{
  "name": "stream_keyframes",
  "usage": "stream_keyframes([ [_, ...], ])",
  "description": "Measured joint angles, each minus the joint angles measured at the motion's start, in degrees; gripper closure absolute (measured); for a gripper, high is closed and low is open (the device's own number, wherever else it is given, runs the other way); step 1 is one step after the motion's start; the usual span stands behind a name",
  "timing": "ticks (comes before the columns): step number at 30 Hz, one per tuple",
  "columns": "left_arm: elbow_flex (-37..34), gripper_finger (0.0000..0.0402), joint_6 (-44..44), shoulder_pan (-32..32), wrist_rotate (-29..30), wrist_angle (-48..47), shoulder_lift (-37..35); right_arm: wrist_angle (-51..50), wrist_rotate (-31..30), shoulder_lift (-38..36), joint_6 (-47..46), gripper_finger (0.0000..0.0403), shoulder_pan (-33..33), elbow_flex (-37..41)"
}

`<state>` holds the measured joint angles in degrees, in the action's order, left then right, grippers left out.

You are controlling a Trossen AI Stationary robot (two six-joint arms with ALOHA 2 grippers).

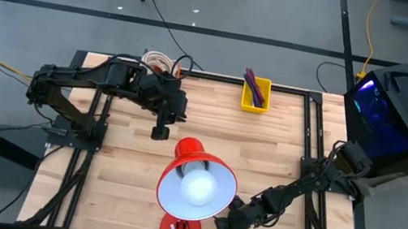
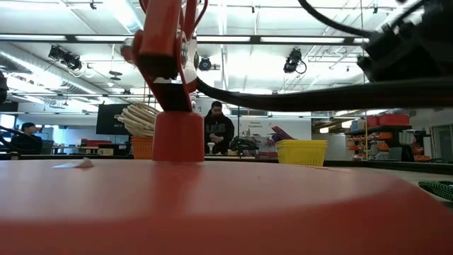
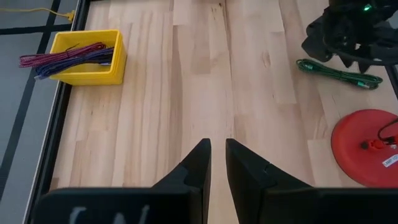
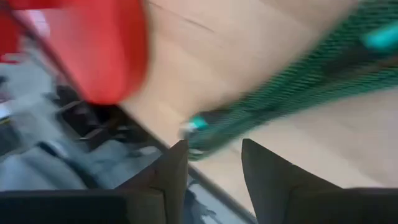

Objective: Pick & Place USB Port
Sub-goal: Put the green USB cable into the yellow bin

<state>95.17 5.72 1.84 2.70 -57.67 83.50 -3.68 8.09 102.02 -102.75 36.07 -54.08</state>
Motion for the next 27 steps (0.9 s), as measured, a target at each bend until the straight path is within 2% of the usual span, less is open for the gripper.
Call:
stream_keyframes([
  [3,0.01,0.0349,0.86,0.23,-0.02,0.11,0.00,-2.95,-1.42,0.00,-0.07,0.0252,0.00,0.02],
  [7,0.01,0.0349,0.95,0.58,-0.02,0.32,0.00,-2.19,-2.57,-0.44,1.36,0.0252,-0.96,-0.03],
  [16,-0.01,0.0349,1.00,0.62,0.00,0.68,0.00,-8.53,0.09,-3.36,6.69,0.0252,-3.24,-0.01],
  [21,0.01,0.0349,0.97,0.62,0.02,0.79,0.00,-10.52,4.54,-5.33,10.16,0.0250,-4.72,0.02],
  [27,0.01,0.0349,0.99,0.62,0.01,0.83,0.00,-8.60,10.88,-6.29,17.80,0.0229,-6.72,0.00],
])
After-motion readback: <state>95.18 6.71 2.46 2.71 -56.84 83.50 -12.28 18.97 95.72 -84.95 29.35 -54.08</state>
